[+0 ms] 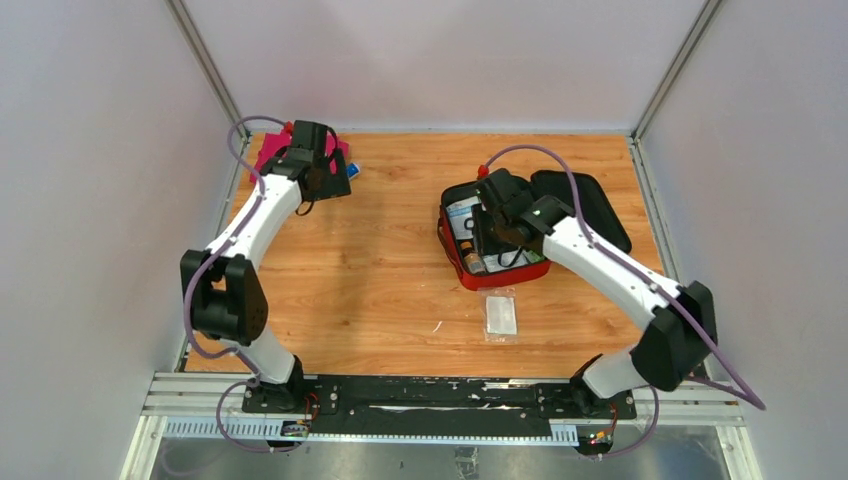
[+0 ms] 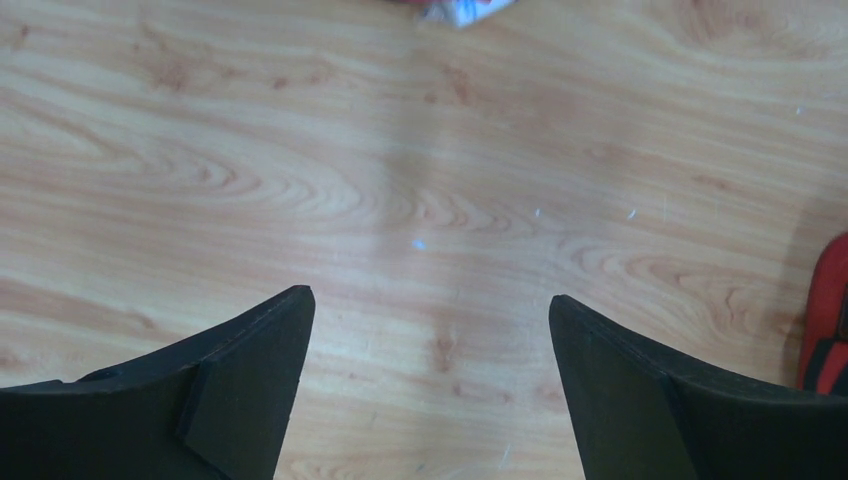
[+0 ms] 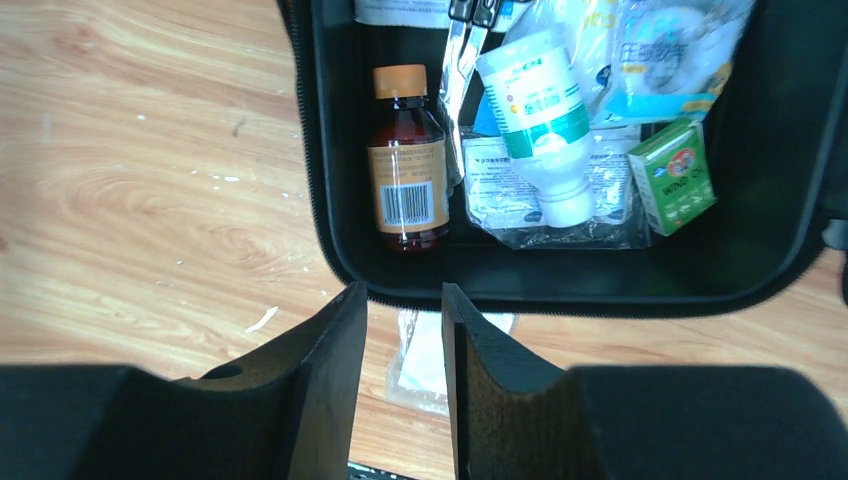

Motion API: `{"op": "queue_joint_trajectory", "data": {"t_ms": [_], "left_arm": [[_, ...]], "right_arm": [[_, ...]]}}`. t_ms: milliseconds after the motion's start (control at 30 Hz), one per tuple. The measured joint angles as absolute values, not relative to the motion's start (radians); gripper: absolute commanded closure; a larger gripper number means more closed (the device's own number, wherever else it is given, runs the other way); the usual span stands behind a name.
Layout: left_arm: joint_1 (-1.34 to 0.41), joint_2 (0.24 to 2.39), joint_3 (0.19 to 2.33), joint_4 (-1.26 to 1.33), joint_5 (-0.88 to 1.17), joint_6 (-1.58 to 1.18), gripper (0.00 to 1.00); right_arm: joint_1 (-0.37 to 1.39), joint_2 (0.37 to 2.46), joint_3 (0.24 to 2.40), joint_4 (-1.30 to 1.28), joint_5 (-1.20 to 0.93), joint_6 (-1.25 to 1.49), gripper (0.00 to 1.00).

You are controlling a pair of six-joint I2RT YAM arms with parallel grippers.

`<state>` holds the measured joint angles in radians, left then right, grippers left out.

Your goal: Organize the medicine kit

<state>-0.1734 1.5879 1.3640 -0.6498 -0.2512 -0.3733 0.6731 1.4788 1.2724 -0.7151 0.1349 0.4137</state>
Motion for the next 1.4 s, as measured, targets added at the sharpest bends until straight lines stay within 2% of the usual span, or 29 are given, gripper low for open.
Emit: {"op": "queue_joint_trajectory", "data": {"t_ms": [267,633,1000,1400], "left_arm": [[-0.167,1.840,1.642,-0.636,-0.159,-0.205,0.05],[-0.167,2.075,1.854,-0.634,-0.021,0.065,0.06],[-0.167,2.249,2.048,-0.682,0.037,0.222,0.22],[-0.167,2.392,2.151,-0.712,0.036,0.281,0.27]], "right_arm": [[0.673,1.245,1.189,-0.683,0.135,0.391,0.57],[0.673,1.142,1.024,-0.681,0.105,0.371,0.58],[0.673,1.144,0.976,-0.659,0.079,0.343,0.59],[0.673,1.196,0.974,-0.632,0.052,0.332,0.60]]}}
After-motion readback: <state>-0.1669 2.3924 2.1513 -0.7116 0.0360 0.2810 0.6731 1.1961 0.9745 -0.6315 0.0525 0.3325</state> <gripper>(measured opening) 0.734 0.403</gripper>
